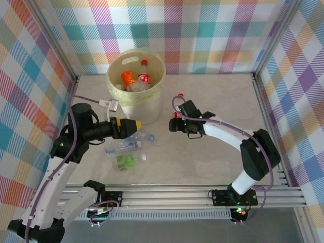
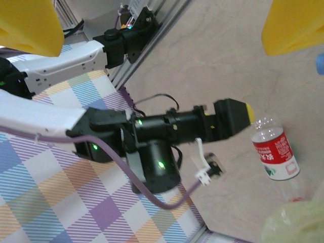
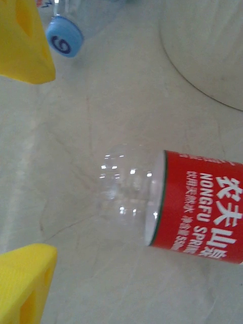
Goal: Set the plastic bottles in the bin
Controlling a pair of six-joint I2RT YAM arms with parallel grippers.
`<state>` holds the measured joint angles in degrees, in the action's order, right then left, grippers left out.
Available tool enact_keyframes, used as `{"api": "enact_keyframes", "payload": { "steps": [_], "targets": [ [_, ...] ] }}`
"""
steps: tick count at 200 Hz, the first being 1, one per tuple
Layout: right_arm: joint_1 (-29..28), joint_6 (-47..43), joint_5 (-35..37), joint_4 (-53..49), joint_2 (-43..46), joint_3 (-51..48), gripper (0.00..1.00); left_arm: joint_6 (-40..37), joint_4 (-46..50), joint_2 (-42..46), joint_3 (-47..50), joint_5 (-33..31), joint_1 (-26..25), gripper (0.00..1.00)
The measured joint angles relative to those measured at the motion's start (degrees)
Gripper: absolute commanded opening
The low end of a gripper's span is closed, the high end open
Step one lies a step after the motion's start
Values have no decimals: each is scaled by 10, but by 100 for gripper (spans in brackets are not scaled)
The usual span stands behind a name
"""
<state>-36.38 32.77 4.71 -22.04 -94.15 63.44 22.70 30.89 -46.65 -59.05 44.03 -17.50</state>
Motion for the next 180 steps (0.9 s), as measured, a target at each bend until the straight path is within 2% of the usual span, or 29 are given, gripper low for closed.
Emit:
{"api": "enact_keyframes", "payload": {
  "steps": [72, 123, 180],
  "targets": [
    [19, -3, 28, -13, -83, 88, 93, 2, 10, 63, 43, -3, -1, 100],
    [38, -6, 28, -24, -129, 131, 88, 4, 4, 79, 88, -1, -1, 100],
    [47, -11, 23, -33, -178, 172, 80, 4, 4, 90, 90, -1, -1, 100]
  ]
}}
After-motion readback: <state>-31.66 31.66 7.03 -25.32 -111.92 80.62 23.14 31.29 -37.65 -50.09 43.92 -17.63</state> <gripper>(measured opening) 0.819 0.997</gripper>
